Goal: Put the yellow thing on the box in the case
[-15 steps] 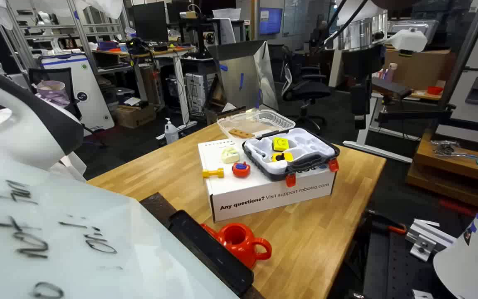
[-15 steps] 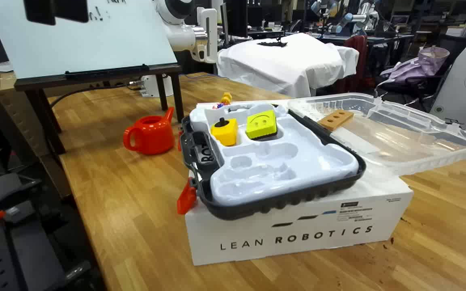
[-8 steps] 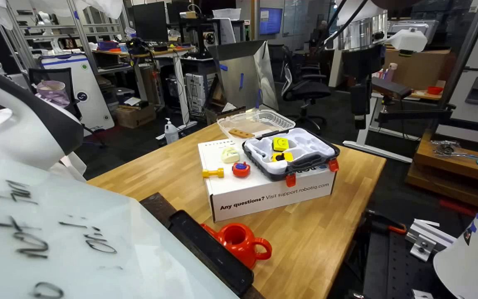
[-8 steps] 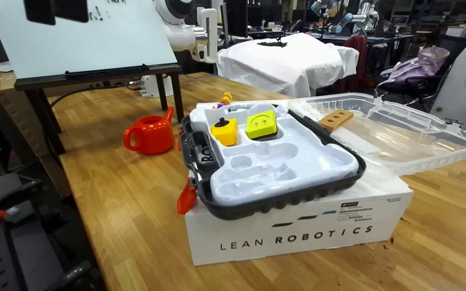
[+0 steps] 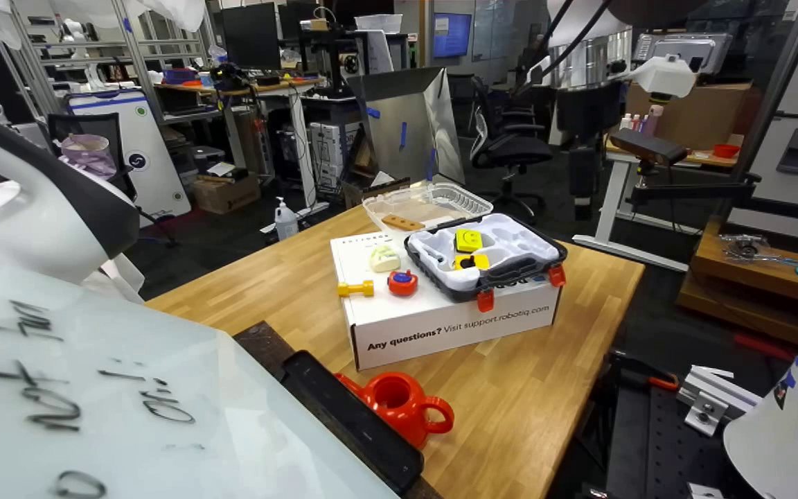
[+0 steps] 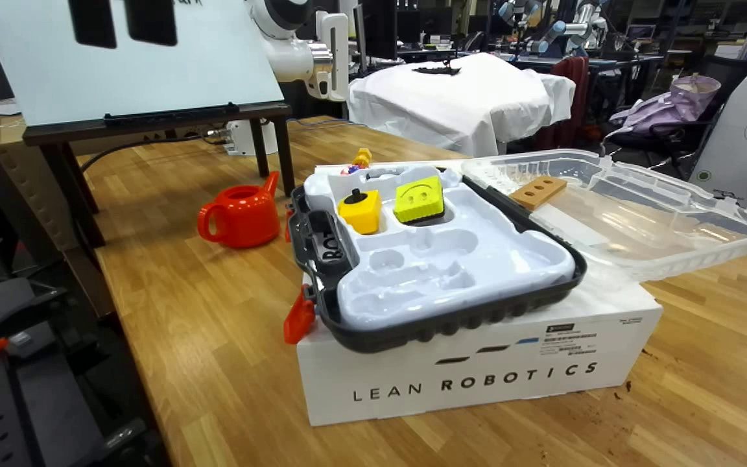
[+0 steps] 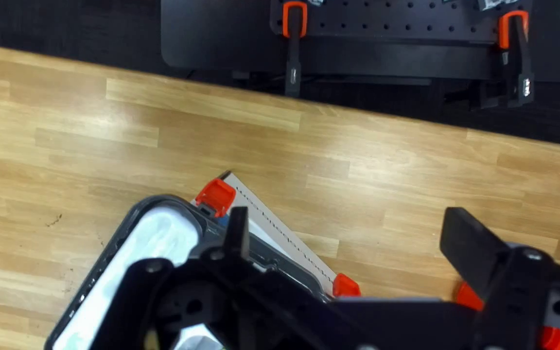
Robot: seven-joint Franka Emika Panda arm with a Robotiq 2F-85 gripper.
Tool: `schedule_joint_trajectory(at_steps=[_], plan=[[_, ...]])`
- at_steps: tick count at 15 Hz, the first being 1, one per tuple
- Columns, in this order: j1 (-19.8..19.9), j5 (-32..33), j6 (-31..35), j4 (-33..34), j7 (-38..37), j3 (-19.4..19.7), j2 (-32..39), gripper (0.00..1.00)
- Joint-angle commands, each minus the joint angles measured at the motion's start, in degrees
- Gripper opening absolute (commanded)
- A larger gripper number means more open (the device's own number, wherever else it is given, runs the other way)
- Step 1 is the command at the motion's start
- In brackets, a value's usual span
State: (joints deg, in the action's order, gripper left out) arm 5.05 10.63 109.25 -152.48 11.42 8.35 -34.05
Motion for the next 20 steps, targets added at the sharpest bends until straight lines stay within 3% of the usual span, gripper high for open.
schedule_joint_trajectory(at_steps=[1,5,9,10,20], plan=[[-2.2,-1.8,6.3,1.7,-0.1,-1.0,5.5,1.0],[-5.0,-3.9,13.1,4.8,-2.8,-4.1,12.9,1.0],[-8.1,-9.3,12.4,10.0,-5.1,-7.1,18.5,1.0],[-7.1,-7.3,14.1,7.1,-4.7,-7.2,16.1,1.0],[-7.7,-8.6,13.8,9.2,-5.3,-7.7,18.2,1.0]])
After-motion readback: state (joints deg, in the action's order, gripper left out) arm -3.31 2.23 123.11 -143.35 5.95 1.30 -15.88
